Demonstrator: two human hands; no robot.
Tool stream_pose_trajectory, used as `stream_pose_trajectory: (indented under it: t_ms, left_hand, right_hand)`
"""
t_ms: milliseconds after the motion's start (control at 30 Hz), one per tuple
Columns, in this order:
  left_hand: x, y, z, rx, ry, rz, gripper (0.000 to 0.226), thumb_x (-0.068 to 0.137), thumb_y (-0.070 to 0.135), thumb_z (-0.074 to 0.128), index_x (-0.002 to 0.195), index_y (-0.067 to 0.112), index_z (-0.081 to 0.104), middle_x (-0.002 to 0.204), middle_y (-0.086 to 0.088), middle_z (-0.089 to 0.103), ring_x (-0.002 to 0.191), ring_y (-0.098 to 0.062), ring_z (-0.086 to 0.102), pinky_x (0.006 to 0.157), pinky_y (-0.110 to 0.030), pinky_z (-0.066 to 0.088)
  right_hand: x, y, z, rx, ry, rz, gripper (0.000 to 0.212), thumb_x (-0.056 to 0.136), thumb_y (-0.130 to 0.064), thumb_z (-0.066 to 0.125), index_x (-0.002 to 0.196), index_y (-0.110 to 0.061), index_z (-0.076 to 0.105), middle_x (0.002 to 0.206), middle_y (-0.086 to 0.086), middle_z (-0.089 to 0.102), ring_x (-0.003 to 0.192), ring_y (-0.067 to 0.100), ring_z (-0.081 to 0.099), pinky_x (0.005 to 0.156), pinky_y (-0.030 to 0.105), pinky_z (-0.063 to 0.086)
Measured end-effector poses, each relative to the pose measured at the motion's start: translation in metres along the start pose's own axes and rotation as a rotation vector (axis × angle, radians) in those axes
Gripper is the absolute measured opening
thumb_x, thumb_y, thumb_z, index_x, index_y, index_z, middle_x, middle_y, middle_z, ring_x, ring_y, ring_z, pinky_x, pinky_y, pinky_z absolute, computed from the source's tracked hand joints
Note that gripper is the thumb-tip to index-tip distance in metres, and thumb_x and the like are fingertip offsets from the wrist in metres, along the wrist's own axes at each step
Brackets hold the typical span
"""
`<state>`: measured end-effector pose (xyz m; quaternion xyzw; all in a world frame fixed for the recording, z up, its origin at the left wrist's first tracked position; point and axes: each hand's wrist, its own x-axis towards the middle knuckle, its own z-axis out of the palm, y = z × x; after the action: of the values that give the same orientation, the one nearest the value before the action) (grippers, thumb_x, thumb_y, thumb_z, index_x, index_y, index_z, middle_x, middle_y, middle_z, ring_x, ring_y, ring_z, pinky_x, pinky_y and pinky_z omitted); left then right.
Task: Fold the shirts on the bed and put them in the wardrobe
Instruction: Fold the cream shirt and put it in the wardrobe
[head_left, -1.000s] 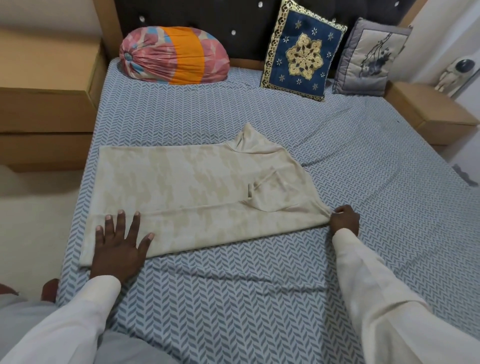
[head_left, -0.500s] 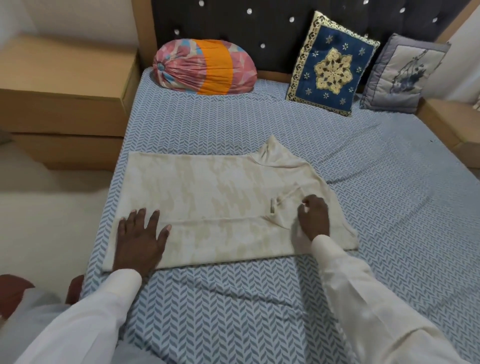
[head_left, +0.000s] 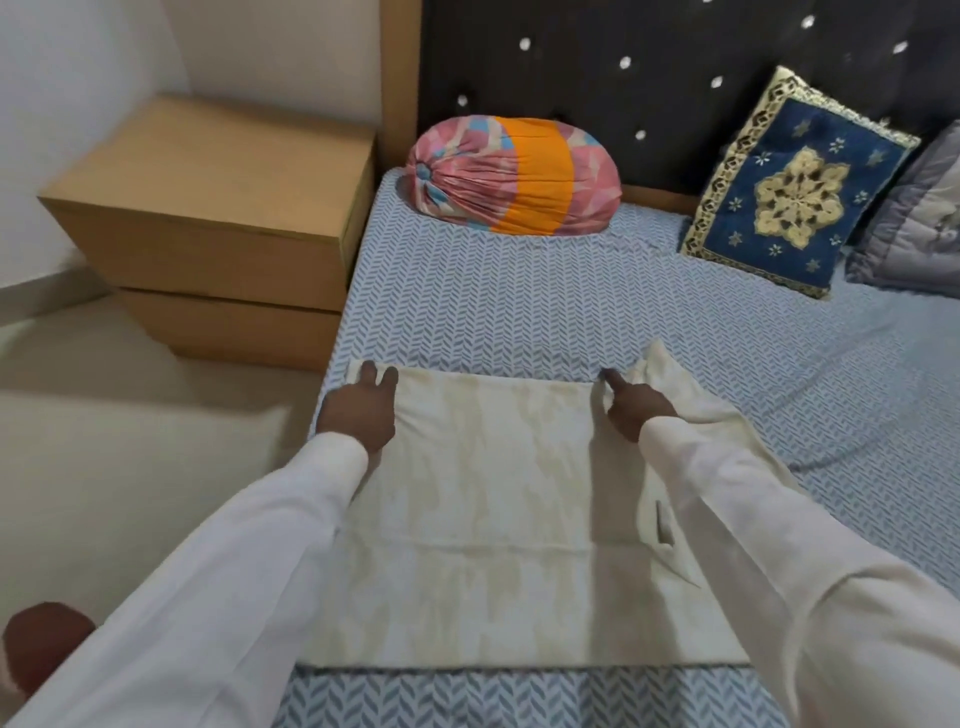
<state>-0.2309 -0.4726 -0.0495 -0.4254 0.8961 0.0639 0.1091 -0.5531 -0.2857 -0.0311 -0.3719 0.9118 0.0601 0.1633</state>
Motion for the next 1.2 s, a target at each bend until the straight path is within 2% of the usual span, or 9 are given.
stream_pose_trajectory:
  t_ms: [67,233,333,500,633,700,833,967,1200]
  left_hand:
    - [0.02,-0.005,-0.009,0.019,-0.05,0.016,0.066,0.094,0.014,0.044,0.154,0.017,0.015,0.154,-0.017,0.025,0.121,-0.039,0.052,0.093,-0.046,0.049]
    - [0.048,-0.008,-0.022,0.013,-0.074,0.02,0.049,0.094,0.002,0.041,0.142,0.005,0.031,0.14,-0.027,0.033,0.111,-0.042,0.056,0.085,-0.046,0.05]
    - [0.051,-0.013,-0.028,-0.027,-0.079,0.001,0.041,0.094,0.001,0.043,0.134,0.003,0.038,0.136,-0.025,0.036,0.108,-0.041,0.057,0.079,-0.041,0.048]
    - [0.029,-0.024,-0.031,-0.16,0.105,0.073,0.031,0.089,-0.005,0.045,0.118,0.006,0.046,0.116,-0.017,0.049,0.089,-0.036,0.057,0.067,-0.04,0.044]
    - [-0.012,-0.038,-0.03,-0.18,0.271,0.128,0.024,0.082,-0.004,0.051,0.097,0.015,0.051,0.099,-0.008,0.053,0.066,-0.03,0.05,0.054,-0.035,0.035]
    - [-0.043,-0.041,-0.025,-0.225,0.318,0.126,0.024,0.079,-0.002,0.055,0.091,0.018,0.055,0.096,-0.005,0.054,0.067,-0.031,0.054,0.052,-0.035,0.039]
    - [-0.105,-0.037,-0.001,-0.356,0.339,0.044,0.019,0.08,0.005,0.06,0.089,0.022,0.062,0.097,0.001,0.056,0.08,-0.027,0.057,0.056,-0.031,0.04]
    - [-0.148,-0.032,0.023,-0.335,0.372,0.016,0.021,0.076,0.005,0.067,0.083,0.024,0.067,0.092,0.001,0.058,0.091,-0.024,0.052,0.058,-0.027,0.032]
    - [-0.165,-0.033,0.04,-0.23,0.39,-0.001,0.031,0.06,0.0,0.075,0.079,0.025,0.071,0.082,0.001,0.061,0.082,-0.028,0.053,0.068,-0.034,0.042]
  right_hand:
    - [0.005,-0.002,0.0,-0.02,-0.013,0.018,0.047,0.097,-0.025,0.037,0.142,-0.036,0.033,0.113,0.018,0.063,0.098,0.035,0.064,0.081,0.042,0.053]
    - [0.013,-0.005,-0.007,-0.003,-0.067,0.033,0.033,0.096,-0.024,0.034,0.126,-0.036,0.041,0.102,0.013,0.059,0.09,0.034,0.065,0.08,0.047,0.058]
    - [0.009,-0.004,-0.007,0.07,-0.054,0.075,0.02,0.096,-0.02,0.034,0.109,-0.031,0.043,0.1,0.014,0.055,0.082,0.035,0.063,0.067,0.048,0.062]
    - [-0.005,0.003,-0.012,0.298,-0.047,0.12,0.02,0.084,-0.012,0.044,0.099,-0.025,0.043,0.1,0.025,0.056,0.08,0.036,0.063,0.055,0.048,0.06]
    - [-0.04,0.015,-0.007,0.495,0.143,0.117,0.021,0.084,-0.006,0.055,0.1,-0.019,0.049,0.099,0.026,0.062,0.085,0.041,0.066,0.06,0.045,0.055]
    - [-0.072,0.021,0.007,0.424,0.305,0.084,0.019,0.084,-0.009,0.059,0.098,-0.018,0.051,0.1,0.02,0.065,0.093,0.042,0.062,0.067,0.037,0.043]
    - [-0.128,0.036,0.051,0.493,0.501,0.092,0.017,0.079,-0.013,0.064,0.089,-0.023,0.055,0.096,0.006,0.064,0.098,0.035,0.056,0.075,0.041,0.047]
    - [-0.164,0.051,0.083,0.41,0.545,0.08,0.018,0.072,-0.01,0.07,0.086,-0.016,0.061,0.092,0.012,0.061,0.095,0.038,0.052,0.077,0.043,0.045]
    - [-0.185,0.051,0.094,0.348,0.546,0.103,0.018,0.068,-0.011,0.075,0.082,-0.015,0.065,0.093,0.015,0.059,0.093,0.04,0.053,0.073,0.043,0.046]
